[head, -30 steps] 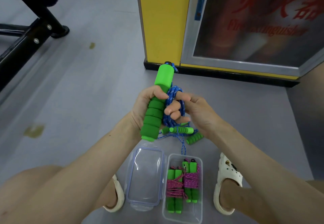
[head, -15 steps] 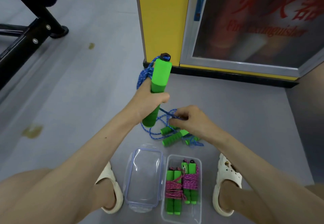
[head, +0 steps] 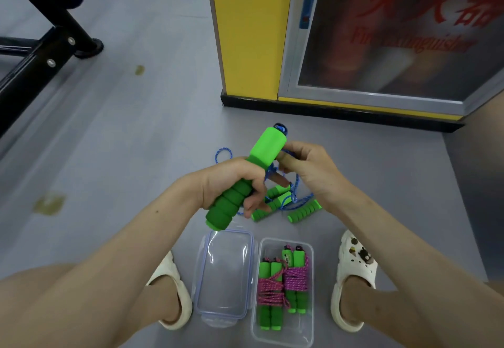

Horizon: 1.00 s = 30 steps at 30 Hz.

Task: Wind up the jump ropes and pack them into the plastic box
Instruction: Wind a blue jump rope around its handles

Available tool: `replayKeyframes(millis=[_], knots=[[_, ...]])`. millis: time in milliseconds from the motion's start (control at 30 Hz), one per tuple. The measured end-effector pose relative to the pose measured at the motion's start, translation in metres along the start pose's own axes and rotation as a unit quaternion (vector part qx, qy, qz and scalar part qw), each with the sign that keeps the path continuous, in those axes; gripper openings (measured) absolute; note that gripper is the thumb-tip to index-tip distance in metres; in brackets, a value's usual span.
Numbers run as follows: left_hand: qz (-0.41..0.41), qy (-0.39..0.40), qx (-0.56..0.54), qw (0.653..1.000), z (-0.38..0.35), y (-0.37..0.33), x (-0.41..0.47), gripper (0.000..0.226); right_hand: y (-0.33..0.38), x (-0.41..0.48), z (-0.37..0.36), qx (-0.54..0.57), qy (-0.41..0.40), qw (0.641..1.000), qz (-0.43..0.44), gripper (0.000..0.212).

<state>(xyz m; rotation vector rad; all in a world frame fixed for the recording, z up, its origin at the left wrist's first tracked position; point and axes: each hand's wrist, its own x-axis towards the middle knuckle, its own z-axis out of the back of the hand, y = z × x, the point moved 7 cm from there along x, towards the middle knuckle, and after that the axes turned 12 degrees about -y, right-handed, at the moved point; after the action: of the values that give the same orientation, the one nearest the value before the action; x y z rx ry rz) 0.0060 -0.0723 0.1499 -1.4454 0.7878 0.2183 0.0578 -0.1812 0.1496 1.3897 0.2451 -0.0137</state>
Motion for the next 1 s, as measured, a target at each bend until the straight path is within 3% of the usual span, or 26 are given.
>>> replayKeyframes(millis=[133,233,333,400,467,567,767,833,900,1000], knots=[[-0.012,0.150,-0.173,0.973,-0.015,-0.006,-0.002,0.076,-0.003,0.001,0.002,0.097,-0.011,0.994,-0.045,0.008],[-0.040,0.179,-0.254,0.950,-0.024,-0.017,-0.005,0.061,-0.008,-0.001,-0.004,0.142,0.007,0.986,-0.086,0.015],[-0.062,0.173,-0.320,0.929,-0.026,-0.029,-0.006,0.047,-0.004,-0.005,-0.011,0.186,0.032,0.977,-0.099,0.017],[-0.082,0.163,-0.385,0.905,-0.019,-0.039,-0.007,0.054,-0.006,-0.007,-0.013,0.101,0.036,0.991,-0.077,0.023],[-0.117,0.107,-0.402,0.902,-0.016,-0.043,-0.002,0.062,-0.012,-0.010,-0.017,0.001,0.044,0.998,-0.055,0.021],[-0.125,0.005,-0.416,0.900,-0.006,-0.037,0.007,0.073,-0.016,-0.013,-0.022,-0.044,0.068,0.995,-0.052,0.024],[-0.128,-0.189,-0.203,0.952,0.014,-0.034,0.006,0.040,-0.019,-0.008,-0.016,-0.142,0.061,0.988,-0.023,0.010],[-0.120,-0.225,-0.097,0.962,0.022,-0.033,0.006,0.056,-0.018,-0.005,-0.012,-0.155,0.044,0.987,-0.014,0.007],[-0.109,-0.264,0.023,0.958,0.029,-0.031,0.005,0.059,-0.015,-0.002,-0.009,-0.164,0.033,0.986,-0.003,0.008],[-0.111,-0.294,0.146,0.938,0.030,-0.032,0.002,0.030,-0.009,-0.002,-0.005,-0.173,0.031,0.984,0.008,0.011]])
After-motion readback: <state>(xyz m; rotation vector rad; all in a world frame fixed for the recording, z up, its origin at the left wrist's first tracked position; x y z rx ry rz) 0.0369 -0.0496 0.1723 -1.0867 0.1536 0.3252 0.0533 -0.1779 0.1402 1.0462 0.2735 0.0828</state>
